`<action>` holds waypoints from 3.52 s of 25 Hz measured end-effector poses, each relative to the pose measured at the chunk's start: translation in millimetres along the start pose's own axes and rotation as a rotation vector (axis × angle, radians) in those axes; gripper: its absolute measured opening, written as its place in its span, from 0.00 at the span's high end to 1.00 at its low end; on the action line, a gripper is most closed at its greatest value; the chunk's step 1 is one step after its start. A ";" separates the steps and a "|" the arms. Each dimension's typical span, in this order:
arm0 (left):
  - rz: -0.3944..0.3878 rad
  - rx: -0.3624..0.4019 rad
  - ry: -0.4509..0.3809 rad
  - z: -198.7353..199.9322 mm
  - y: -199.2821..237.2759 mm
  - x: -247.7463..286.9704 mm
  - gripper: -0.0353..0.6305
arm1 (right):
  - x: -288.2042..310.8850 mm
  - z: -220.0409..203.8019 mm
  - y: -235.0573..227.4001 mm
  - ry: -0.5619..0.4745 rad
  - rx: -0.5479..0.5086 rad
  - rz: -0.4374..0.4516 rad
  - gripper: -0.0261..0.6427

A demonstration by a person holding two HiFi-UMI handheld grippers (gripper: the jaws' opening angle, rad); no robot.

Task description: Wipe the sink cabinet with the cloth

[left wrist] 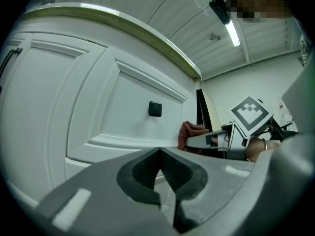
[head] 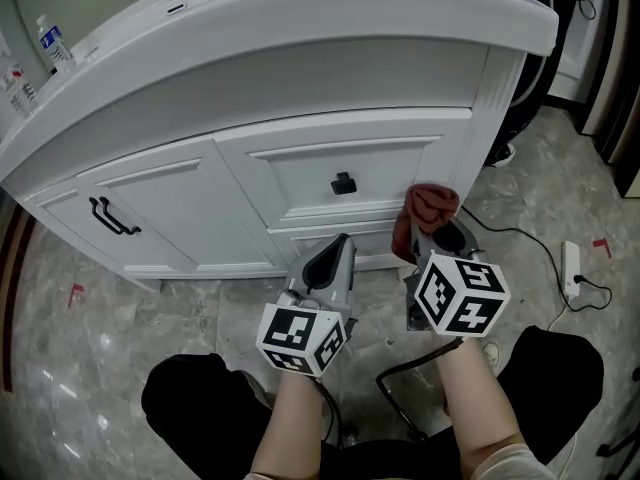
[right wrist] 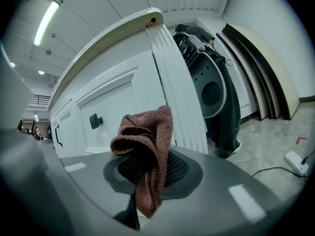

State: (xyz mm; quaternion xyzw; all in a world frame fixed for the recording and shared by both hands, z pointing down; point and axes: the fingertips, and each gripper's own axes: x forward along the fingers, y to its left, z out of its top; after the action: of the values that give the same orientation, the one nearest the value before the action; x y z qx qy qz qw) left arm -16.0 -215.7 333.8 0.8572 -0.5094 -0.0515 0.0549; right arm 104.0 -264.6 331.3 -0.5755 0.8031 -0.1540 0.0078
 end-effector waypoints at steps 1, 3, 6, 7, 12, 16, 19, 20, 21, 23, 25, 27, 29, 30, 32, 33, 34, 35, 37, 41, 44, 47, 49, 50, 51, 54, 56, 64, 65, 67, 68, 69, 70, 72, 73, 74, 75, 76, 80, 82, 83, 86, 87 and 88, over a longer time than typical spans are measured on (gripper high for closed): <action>0.002 -0.007 0.001 -2.2 -0.2 0.1 0.95 | -2.6 -1.1 -7.6 -0.003 -0.008 -0.026 0.83; 0.007 -0.019 0.003 -6.9 0.2 0.5 0.95 | -6.9 -3.4 -23.6 -0.006 -0.001 -0.068 0.84; 0.013 -0.029 0.015 -15.7 0.4 0.6 0.95 | -12.1 -7.6 -33.7 -0.006 0.074 -0.057 0.84; 0.017 -0.031 0.021 -18.1 0.8 0.5 0.95 | -14.0 -8.0 -32.5 -0.012 0.085 -0.047 0.84; 0.068 0.013 0.056 -25.1 15.5 -10.5 0.95 | -11.6 -16.7 8.9 -0.047 0.023 0.061 0.84; 0.138 0.026 0.074 -29.9 44.4 -33.0 0.95 | 7.0 -45.5 64.1 0.002 0.011 0.182 0.84; 0.181 0.039 0.101 -37.9 66.4 -51.9 0.95 | 22.1 -73.7 106.4 0.059 0.016 0.256 0.84; 0.194 0.041 0.109 -40.0 73.6 -57.7 0.95 | 27.2 -81.9 119.2 0.073 0.013 0.277 0.84; 0.206 0.042 0.113 -41.0 80.8 -63.1 0.95 | 32.2 -90.1 131.1 0.086 0.007 0.296 0.84; 0.224 0.042 0.113 -40.5 94.2 -72.8 0.95 | 41.5 -106.8 152.6 0.118 0.003 0.334 0.84; 0.239 0.043 0.109 -39.1 106.3 -80.5 0.95 | 49.7 -122.4 171.3 0.151 0.009 0.372 0.84; 0.251 0.038 0.103 -37.9 116.7 -85.8 0.95 | 56.1 -134.2 184.9 0.175 0.002 0.398 0.84; 0.264 0.025 0.093 -36.1 126.4 -89.4 0.95 | 61.7 -141.1 192.0 0.185 -0.012 0.403 0.84; 0.269 0.015 0.087 -35.1 130.9 -90.4 0.95 | 64.7 -143.2 193.5 0.188 -0.017 0.403 0.84; 0.272 -0.009 0.076 -35.3 136.7 -90.1 0.95 | 70.3 -146.7 191.8 0.196 -0.011 0.400 0.84; 0.271 -0.019 0.073 -36.7 137.9 -89.2 0.95 | 72.3 -148.2 188.8 0.201 0.001 0.401 0.84; 0.269 -0.024 0.073 -38.7 138.1 -87.9 0.95 | 73.7 -149.5 185.3 0.207 0.015 0.403 0.84; 0.266 -0.027 0.075 -41.0 137.5 -86.3 0.95 | 74.5 -150.3 182.2 0.210 0.026 0.408 0.83; 0.255 -0.030 0.081 -45.2 134.5 -82.2 0.95 | 74.9 -150.8 177.8 0.210 0.025 0.413 0.83; 0.231 -0.024 0.091 -48.4 126.5 -74.4 0.95 | 74.4 -151.7 167.7 0.214 0.033 0.392 0.83; 0.226 -0.013 0.090 -46.5 124.1 -70.9 0.95 | 74.6 -152.2 159.2 0.225 0.042 0.376 0.83; 0.224 -0.021 0.084 -45.5 122.4 -68.1 0.95 | 73.8 -152.8 147.5 0.233 0.047 0.350 0.83; 0.213 -0.027 0.091 -47.8 119.3 -65.1 0.95 | 73.2 -152.8 138.7 0.238 0.046 0.329 0.83; 0.204 -0.028 0.098 -49.8 116.8 -63.1 0.95 | 72.8 -152.5 134.7 0.241 0.044 0.321 0.83; 0.194 -0.027 0.106 -51.8 113.8 -61.0 0.95 | 72.1 -152.1 130.8 0.243 0.043 0.315 0.83; 0.169 -0.008 0.123 -54.0 104.9 -54.7 0.95 | 69.8 -150.1 117.0 0.248 0.049 0.292 0.83; 0.161 -0.005 0.121 -53.1 101.0 -51.5 0.95 | 67.8 -148.8 106.7 0.251 0.058 0.269 0.83; 0.130 -0.095 0.098 -61.3 81.8 -34.4 0.95 | 54.7 -134.6 73.9 0.227 0.124 0.218 0.83; 0.122 -0.094 0.098 -62.0 77.3 -31.5 0.95 | 52.4 -132.0 68.4 0.221 0.117 0.207 0.83; 0.107 -0.092 0.102 -63.9 68.6 -25.8 0.95 | 48.5 -126.7 55.2 0.210 0.118 0.181 0.83; 0.099 -0.090 0.105 -65.1 64.6 -23.2 0.95 | 46.8 -124.4 48.2 0.205 0.123 0.166 0.83; 0.092 -0.087 0.110 -66.5 60.7 -20.9 0.95 | 45.2 -122.6 41.4 0.202 0.128 0.152 0.83; 0.086 -0.086 0.114 -68.1 57.1 -18.9 0.95 | 43.5 -121.2 34.9 0.199 0.134 0.138 0.83; 0.073 -0.084 0.124 -71.5 50.7 -15.1 0.95 | 40.3 -119.0 22.8 0.195 0.144 0.110 0.84; 0.068 -0.081 0.130 -72.9 48.3 -13.3 0.95 | 39.0 -117.6 17.2 0.193 0.148 0.098 0.84; 0.065 -0.074 0.135 -73.8 46.8 -11.9 0.95 | 38.0 -116.0 12.3 0.192 0.152 0.089 0.84; 0.065 -0.067 0.139 -74.3 46.0 -11.1 0.95 | 37.2 -114.5 8.3 0.192 0.156 0.082 0.84; 0.065 -0.062 0.142 -74.7 45.5 -10.8 0.95 | 36.4 -113.4 4.7 0.192 0.159 0.076 0.84; 0.061 -0.062 0.155 -80.1 42.7 -8.6 0.95 | 32.0 -109.5 -12.1 0.185 0.169 0.044 0.84; 0.059 -0.063 0.167 -85.4 42.1 -7.4 0.95 | 29.9 -107.4 -18.1 0.181 0.176 0.036 0.84; 0.060 -0.063 0.175 -88.6 42.0 -7.3 0.95 | 28.4 -105.9 -20.4 0.177 0.174 0.033 0.84; 0.063 -0.052 0.203 -98.6 42.4 -10.1 0.95 | 20.6 -98.8 -33.8 0.149 0.145 -0.010 0.84; 0.062 -0.048 0.211 -101.7 42.5 -12.0 0.95 | 17.3 -96.0 -40.7 0.138 0.130 -0.037 0.84; 0.062 -0.046 0.218 -105.0 42.9 -14.4 0.95 | 14.3 -93.8 -46.3 0.126 0.114 -0.061 0.84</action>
State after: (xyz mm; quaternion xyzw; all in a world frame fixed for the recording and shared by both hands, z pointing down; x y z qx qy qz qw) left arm -44.9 -219.0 444.4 0.8401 -0.5253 0.0322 0.1314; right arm 124.0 -268.9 434.9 -0.5875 0.7740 -0.2357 -0.0148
